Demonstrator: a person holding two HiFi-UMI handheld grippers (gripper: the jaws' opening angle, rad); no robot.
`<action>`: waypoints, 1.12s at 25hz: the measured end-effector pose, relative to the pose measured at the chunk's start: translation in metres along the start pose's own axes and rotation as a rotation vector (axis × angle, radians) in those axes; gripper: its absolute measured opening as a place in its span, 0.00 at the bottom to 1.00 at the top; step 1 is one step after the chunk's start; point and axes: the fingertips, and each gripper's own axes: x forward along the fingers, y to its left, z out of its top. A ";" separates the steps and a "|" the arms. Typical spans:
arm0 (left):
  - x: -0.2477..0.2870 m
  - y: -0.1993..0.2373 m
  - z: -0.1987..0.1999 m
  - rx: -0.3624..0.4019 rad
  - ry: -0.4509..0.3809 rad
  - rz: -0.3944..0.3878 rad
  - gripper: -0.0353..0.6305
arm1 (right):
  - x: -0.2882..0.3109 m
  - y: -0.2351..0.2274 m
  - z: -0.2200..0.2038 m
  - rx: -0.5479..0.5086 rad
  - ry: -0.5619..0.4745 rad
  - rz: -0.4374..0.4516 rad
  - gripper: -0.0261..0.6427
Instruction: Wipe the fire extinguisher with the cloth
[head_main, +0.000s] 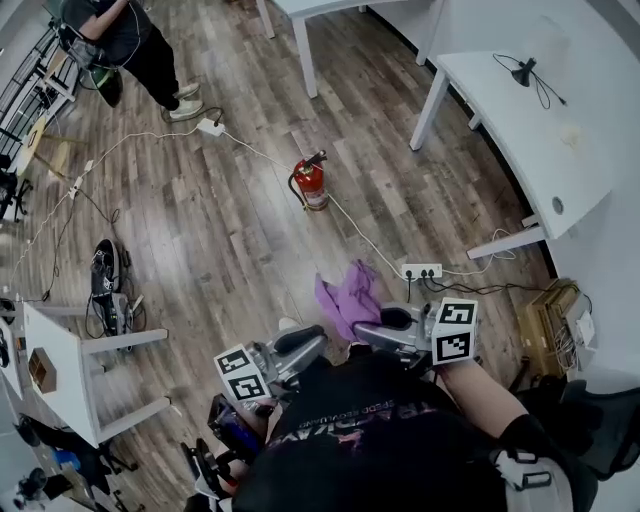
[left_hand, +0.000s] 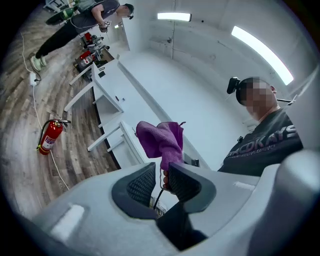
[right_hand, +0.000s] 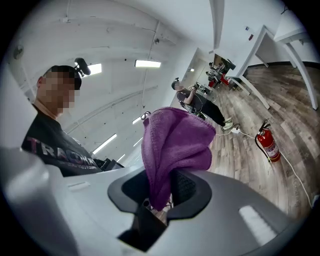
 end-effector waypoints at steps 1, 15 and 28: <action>-0.005 -0.001 0.001 0.005 -0.009 0.016 0.17 | 0.002 0.002 -0.003 0.003 0.005 0.008 0.17; -0.140 -0.018 0.024 0.039 -0.134 0.095 0.17 | 0.089 0.058 -0.044 0.023 0.000 0.037 0.17; -0.215 -0.023 -0.001 -0.019 -0.096 -0.009 0.17 | 0.135 0.097 -0.110 0.015 -0.044 -0.086 0.17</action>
